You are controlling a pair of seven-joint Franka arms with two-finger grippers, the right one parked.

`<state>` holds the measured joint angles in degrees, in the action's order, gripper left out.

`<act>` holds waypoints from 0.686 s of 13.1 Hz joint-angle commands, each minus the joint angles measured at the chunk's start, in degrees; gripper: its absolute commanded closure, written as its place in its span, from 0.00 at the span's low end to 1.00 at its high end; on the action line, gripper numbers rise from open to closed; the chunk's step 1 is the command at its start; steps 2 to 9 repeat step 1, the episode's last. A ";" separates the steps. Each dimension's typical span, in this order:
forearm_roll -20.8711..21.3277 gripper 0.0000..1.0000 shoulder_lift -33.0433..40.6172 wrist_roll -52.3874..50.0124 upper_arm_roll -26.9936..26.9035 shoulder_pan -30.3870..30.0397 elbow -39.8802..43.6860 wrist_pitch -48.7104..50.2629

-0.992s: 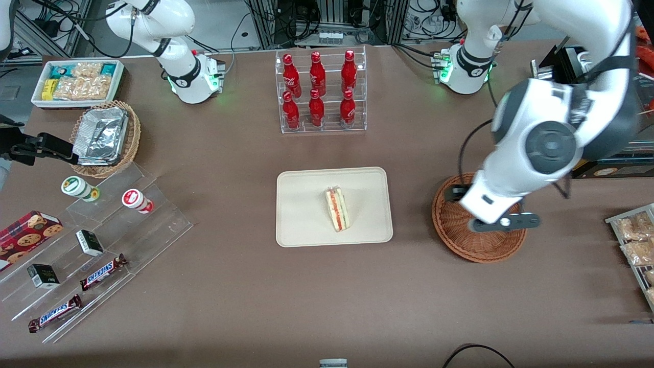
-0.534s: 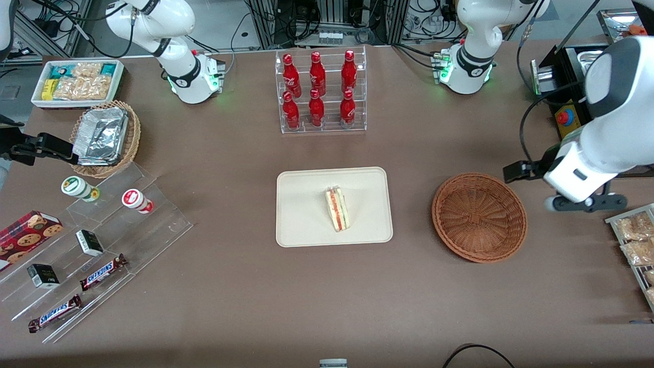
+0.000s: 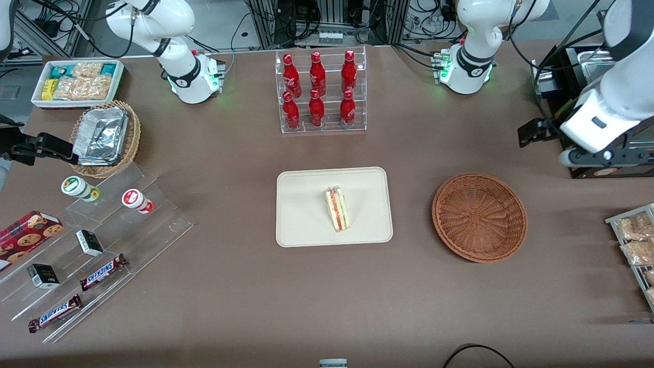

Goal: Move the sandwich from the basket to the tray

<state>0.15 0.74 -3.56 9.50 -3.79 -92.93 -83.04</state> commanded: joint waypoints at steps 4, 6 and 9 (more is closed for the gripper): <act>-0.94 0.00 2.25 2.16 -1.32 0.63 -1.56 0.95; -0.94 0.00 2.25 2.16 -1.32 0.63 -1.56 0.95; -0.94 0.00 2.25 2.16 -1.32 0.63 -1.56 0.95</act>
